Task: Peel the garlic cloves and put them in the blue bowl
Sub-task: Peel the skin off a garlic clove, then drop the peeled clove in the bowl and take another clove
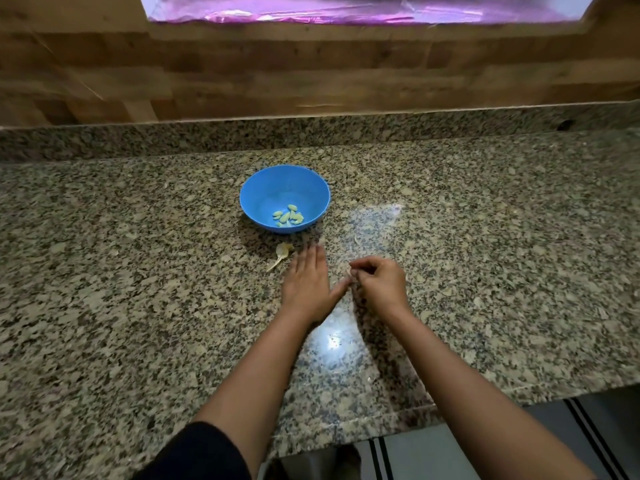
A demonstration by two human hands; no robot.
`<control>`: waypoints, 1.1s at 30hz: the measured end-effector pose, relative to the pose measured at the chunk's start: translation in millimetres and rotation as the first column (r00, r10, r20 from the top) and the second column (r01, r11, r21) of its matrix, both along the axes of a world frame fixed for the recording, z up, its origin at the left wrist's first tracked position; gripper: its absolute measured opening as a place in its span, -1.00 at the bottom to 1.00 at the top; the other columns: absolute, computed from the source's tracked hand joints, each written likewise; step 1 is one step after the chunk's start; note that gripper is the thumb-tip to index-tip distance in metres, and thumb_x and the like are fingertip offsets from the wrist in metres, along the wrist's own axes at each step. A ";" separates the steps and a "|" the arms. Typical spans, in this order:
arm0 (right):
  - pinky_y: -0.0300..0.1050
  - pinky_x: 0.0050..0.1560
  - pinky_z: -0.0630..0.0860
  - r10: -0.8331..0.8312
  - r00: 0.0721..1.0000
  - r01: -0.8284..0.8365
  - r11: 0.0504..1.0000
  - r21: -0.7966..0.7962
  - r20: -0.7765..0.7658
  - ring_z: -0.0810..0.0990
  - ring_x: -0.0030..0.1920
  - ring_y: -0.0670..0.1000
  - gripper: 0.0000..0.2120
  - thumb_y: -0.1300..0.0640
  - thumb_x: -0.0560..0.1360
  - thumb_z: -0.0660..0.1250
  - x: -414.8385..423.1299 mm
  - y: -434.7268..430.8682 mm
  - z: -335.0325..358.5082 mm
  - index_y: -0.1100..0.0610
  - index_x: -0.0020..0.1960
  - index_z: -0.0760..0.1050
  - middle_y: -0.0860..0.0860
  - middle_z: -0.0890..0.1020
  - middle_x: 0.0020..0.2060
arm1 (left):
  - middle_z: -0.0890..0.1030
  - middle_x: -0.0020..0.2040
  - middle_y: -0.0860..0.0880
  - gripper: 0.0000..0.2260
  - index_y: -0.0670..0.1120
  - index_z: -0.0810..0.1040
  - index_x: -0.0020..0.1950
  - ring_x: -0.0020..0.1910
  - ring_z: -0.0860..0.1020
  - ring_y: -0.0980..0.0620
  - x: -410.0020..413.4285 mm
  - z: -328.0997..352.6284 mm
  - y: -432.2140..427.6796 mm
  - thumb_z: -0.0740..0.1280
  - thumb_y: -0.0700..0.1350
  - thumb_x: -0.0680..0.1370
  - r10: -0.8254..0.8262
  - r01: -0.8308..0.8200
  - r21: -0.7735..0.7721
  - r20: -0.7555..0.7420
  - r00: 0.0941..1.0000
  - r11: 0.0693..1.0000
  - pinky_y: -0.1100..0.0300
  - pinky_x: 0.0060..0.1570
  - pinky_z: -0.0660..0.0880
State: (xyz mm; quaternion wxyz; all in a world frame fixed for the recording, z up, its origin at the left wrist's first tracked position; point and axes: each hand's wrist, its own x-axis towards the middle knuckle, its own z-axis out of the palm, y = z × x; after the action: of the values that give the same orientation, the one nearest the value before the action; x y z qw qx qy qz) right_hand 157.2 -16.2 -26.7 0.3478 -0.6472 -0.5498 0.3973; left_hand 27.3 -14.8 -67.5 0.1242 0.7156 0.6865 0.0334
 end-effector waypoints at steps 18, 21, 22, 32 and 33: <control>-0.25 -0.14 0.53 0.205 0.943 -0.247 0.959 -0.138 -0.263 0.59 -0.25 -0.07 -0.90 0.37 0.42 0.40 -50.2 -36.4 7.5 0.22 -0.12 0.62 0.04 0.64 -0.26 | 0.62 0.01 -0.07 -0.83 -0.15 0.64 0.05 0.01 0.53 0.02 -32.9 7.7 -95.5 0.32 -0.24 0.51 0.343 -0.500 0.190 0.525 0.779 0.845 0.34 0.00 0.34; -0.38 -0.30 0.49 0.314 0.877 -0.402 0.894 -0.197 -0.363 0.56 -0.38 -0.14 -0.86 0.40 0.41 0.39 -94.2 -62.3 18.8 0.36 -0.02 0.59 0.02 0.61 -0.35 | 0.66 -0.10 -0.02 -0.87 -0.12 0.67 -0.01 -0.15 0.58 0.11 -71.7 25.8 -136.0 0.38 -0.25 0.49 0.484 -0.797 -0.025 0.806 0.341 0.603 0.47 -0.23 0.44; -0.39 -0.32 0.49 0.350 0.848 -0.456 0.865 -0.209 -0.399 0.57 -0.42 -0.16 -0.85 0.42 0.41 0.39 -112.6 -74.0 23.2 0.39 -0.02 0.57 0.02 0.61 -0.37 | 0.66 -0.12 -0.02 -0.87 -0.15 0.66 -0.01 -0.17 0.59 0.10 -85.9 29.9 -152.2 0.38 -0.27 0.49 0.466 -0.839 -0.110 0.866 0.182 0.532 0.49 -0.25 0.45; -0.39 -0.44 0.47 0.647 0.502 -0.862 0.430 -0.269 -0.574 0.55 -0.50 -0.20 -0.87 0.43 0.45 0.33 -343.2 -277.8 33.2 0.24 -0.16 0.57 -0.07 0.60 -0.53 | 0.61 -0.17 -0.13 -0.86 -0.24 0.57 -0.09 -0.18 0.58 0.03 -255.3 23.9 -388.2 0.27 -0.43 0.50 -0.164 -0.871 -0.486 0.855 -0.491 0.073 0.33 -0.19 0.55; -0.38 -0.39 0.48 0.667 0.479 -0.876 0.407 -0.260 -0.570 0.57 -0.46 -0.19 -0.87 0.41 0.44 0.35 -364.0 -297.0 27.3 0.22 -0.17 0.59 -0.06 0.62 -0.50 | 0.61 -0.17 -0.13 -0.85 -0.24 0.58 -0.10 -0.17 0.58 0.02 -272.2 19.6 -406.9 0.27 -0.43 0.50 -0.182 -0.876 -0.481 0.858 -0.480 0.047 0.34 -0.21 0.55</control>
State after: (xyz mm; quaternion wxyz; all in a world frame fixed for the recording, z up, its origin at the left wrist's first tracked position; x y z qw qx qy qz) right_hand -206.8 -313.2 0.6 0.0270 -0.2862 -0.5800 0.7622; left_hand -244.9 -421.7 -47.9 0.1790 -0.1339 0.5187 0.8252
